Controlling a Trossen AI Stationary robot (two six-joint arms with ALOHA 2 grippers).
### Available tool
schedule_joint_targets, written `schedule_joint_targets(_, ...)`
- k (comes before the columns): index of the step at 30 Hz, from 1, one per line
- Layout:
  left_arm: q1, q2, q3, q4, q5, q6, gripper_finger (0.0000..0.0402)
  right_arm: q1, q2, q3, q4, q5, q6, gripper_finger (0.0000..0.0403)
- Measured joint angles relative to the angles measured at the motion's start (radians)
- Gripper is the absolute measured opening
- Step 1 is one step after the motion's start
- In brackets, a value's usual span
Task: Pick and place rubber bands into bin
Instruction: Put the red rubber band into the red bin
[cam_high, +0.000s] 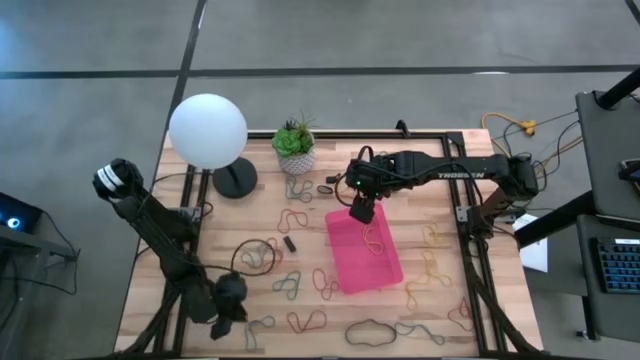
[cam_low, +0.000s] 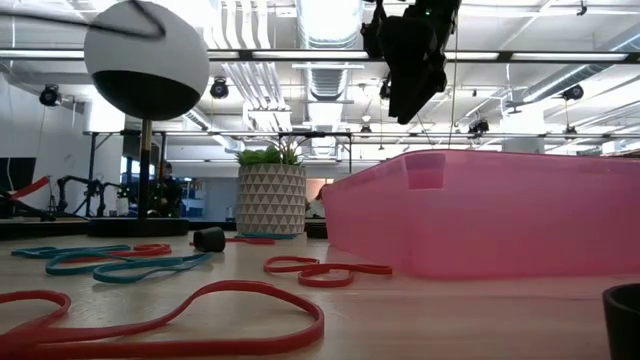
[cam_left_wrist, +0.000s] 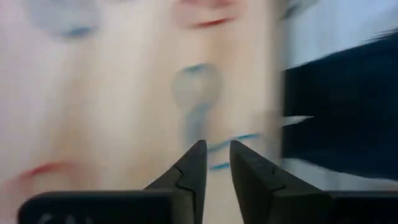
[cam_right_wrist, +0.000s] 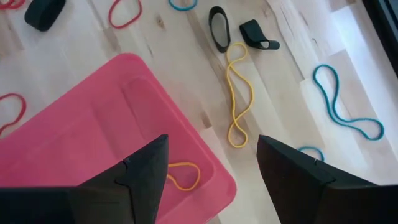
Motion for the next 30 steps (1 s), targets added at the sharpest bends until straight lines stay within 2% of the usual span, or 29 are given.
schedule_joint_targets(5,0.002,-0.003,0.039,-0.267,0.015,0.0,0.011,-0.005,0.0,0.0,-0.001,0.0,-0.043,0.0231)
schedule_joint_targets(10,-0.005,-0.001,0.051,-0.338,0.068,0.003,0.0177,-0.021,0.0,0.0,-0.001,-0.001,-0.057,0.0231)
schedule_joint_targets(14,-0.017,0.032,0.051,-0.382,0.075,0.024,0.0205,-0.036,0.0,0.0,0.0,-0.001,-0.056,0.0231)
schedule_joint_targets(23,-0.018,0.124,0.057,-0.405,0.065,0.021,0.02,-0.048,0.0,0.0,0.003,-0.001,-0.046,0.0231)
schedule_joint_targets(30,-0.019,0.192,0.055,-0.418,0.055,0.029,0.0132,-0.048,0.0,-0.013,0.007,-0.001,-0.042,0.0231)
